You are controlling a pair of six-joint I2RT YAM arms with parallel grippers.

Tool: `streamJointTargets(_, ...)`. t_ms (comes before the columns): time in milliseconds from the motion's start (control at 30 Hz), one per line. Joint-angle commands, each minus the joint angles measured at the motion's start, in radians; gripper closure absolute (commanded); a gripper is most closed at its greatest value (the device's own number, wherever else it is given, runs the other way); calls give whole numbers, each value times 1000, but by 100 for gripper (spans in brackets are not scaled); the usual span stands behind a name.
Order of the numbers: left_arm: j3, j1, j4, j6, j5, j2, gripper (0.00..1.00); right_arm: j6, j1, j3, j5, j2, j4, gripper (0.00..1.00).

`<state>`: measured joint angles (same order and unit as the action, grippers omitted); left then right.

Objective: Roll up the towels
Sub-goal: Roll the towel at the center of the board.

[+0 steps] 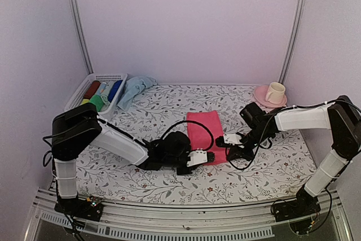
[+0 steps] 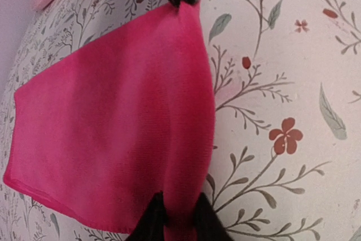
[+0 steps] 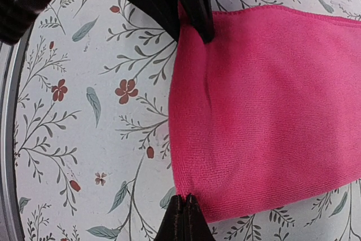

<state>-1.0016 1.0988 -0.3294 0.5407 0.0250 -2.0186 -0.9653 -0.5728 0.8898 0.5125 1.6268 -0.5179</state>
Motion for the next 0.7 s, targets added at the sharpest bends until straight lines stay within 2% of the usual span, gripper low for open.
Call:
streamJointTargets(0, -21, 16, 129, 25, 9, -28, 96, -14, 7, 20, 26, 9, -31, 98)
streamJointTargets(33, -22, 16, 140, 24, 0, -21, 100, -16, 7, 19, 24, 6, -32, 98)
streamJointTargets(500, -58, -36, 329, -72, -318, 103, 100, -86, 5, 13, 25, -18, -94, 98)
streamJointTargets(600, -57, -47, 341, -103, -371, 113, 91, -124, 5, 22, 61, -25, -149, 98)
streamJointTargets(667, -49, -51, 339, -115, -386, 125, 81, -132, 5, 32, 73, -28, -169, 98)
